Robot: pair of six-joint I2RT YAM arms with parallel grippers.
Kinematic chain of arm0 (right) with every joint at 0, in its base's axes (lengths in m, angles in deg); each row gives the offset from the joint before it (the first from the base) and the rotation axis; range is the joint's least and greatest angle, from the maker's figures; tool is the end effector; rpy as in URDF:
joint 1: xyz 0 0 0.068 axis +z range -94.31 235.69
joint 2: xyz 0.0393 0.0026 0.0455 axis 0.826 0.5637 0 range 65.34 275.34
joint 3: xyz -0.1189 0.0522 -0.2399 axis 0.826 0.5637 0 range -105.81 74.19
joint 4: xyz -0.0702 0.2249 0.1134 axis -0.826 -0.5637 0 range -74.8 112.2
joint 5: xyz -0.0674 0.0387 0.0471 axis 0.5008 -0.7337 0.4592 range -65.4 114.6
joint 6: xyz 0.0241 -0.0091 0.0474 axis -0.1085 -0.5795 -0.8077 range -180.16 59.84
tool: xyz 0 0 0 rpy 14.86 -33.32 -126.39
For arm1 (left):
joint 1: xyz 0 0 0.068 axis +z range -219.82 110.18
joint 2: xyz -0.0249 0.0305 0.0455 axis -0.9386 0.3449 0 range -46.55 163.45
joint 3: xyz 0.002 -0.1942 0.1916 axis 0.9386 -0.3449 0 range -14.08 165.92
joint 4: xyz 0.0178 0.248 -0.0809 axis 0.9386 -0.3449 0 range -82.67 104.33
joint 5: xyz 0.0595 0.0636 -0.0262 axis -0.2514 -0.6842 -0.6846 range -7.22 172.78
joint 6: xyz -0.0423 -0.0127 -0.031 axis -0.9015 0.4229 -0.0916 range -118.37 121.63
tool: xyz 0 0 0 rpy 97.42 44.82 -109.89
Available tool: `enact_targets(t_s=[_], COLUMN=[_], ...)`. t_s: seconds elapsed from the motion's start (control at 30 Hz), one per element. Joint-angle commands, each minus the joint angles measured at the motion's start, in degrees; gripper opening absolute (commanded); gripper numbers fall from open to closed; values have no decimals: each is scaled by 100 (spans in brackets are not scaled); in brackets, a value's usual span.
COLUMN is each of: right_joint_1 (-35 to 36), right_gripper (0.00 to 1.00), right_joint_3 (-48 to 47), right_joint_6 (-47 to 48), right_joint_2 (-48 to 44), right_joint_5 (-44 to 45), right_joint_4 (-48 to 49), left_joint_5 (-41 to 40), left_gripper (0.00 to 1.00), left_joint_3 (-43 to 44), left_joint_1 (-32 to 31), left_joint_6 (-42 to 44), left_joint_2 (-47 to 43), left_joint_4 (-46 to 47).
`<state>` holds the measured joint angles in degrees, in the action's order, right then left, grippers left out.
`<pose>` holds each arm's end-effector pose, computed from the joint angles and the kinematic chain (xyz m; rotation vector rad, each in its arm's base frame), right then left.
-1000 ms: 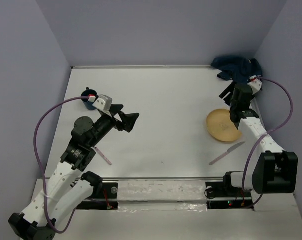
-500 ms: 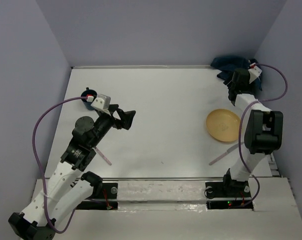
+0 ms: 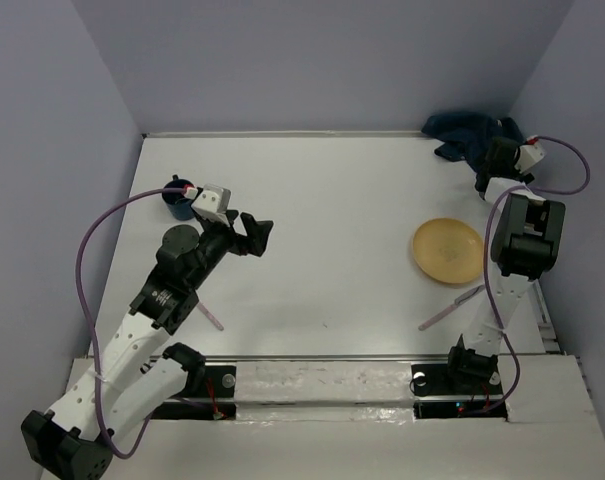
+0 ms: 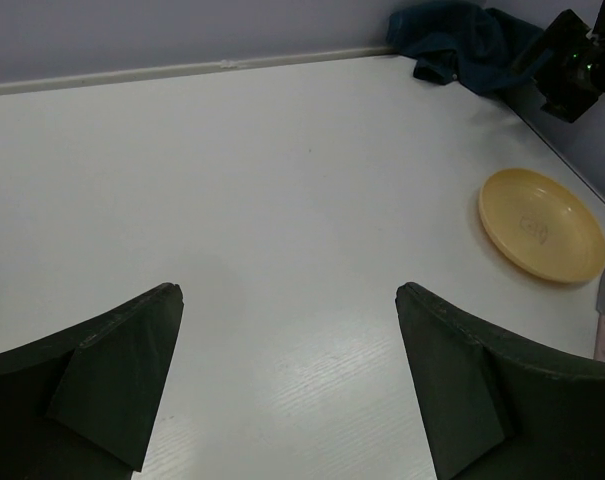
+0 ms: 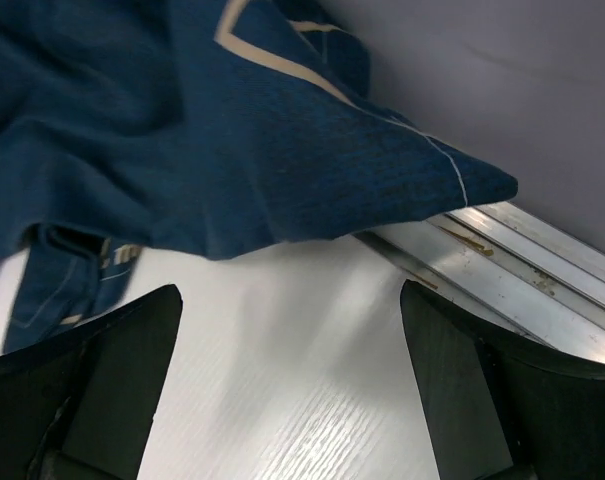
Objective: Set the dinner table for one person
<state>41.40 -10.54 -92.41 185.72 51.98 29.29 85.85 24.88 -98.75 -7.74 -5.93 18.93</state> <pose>0.4614 -0.1344 0.1967 1.0565 1.7236 -0.2958 0.1528 -0.0867 0.3438 0.3056 1.5165 -0.5732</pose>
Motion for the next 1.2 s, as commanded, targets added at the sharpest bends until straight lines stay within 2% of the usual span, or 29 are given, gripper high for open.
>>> enact_targets(t_s=[0.0, 0.17, 0.27, 0.33, 0.37, 0.4, 0.57, 0.8, 0.93, 1.03, 1.13, 1.17], right_joint_1=[-127, -417, -417, -417, -417, -417, -119, 1120, 1524, 1797, 1929, 1982], right_gripper=[95, 87, 73, 53, 16, 1, 0, 0, 0, 0, 0, 0], right_joint_3=[-595, -1221, -1432, -1371, -1319, -1266, -581, -1774, -2687, -2917, -2735, -2176], right_joint_6=[-142, -141, -54, 8, 60, 104, 481, 975, 537, 325, -105, -341], right_joint_2=[319, 1003, 1154, 1181, 1129, 1094, 523, -233, -436, -646, -927, -1242], right_joint_5=[-109, -872, -979, -1050, -1128, -1207, -2129, -3413, -4072, -4468, -5170, -5381], right_joint_4=[90, 222, 441, 661, 914, 1056, 2452, 2139, 1893, 1901, 2075, 2590], left_joint_5=[-43, 140, 246, 255, 273, 282, 378, 98, -131, -131, -246, -515], left_gripper=[99, 99, 99, 99, 99, 99, 99, 99, 99, 99, 99, 99], left_joint_3=[129, 138, 164, 182, 191, 191, 217, 252, 270, 279, 305, 314], left_joint_1=[-34, 1, 19, 36, 45, 63, 124, 273, 405, 502, 546, 598], left_joint_6=[146, 154, 163, 163, 154, 146, 119, 14, -91, -215, -285, -363], left_joint_2=[121, 305, 455, 508, 543, 552, 605, 517, 412, 333, 227, 175], left_joint_4=[208, 296, 313, 313, 322, 331, 375, 296, 252, 252, 226, 208])
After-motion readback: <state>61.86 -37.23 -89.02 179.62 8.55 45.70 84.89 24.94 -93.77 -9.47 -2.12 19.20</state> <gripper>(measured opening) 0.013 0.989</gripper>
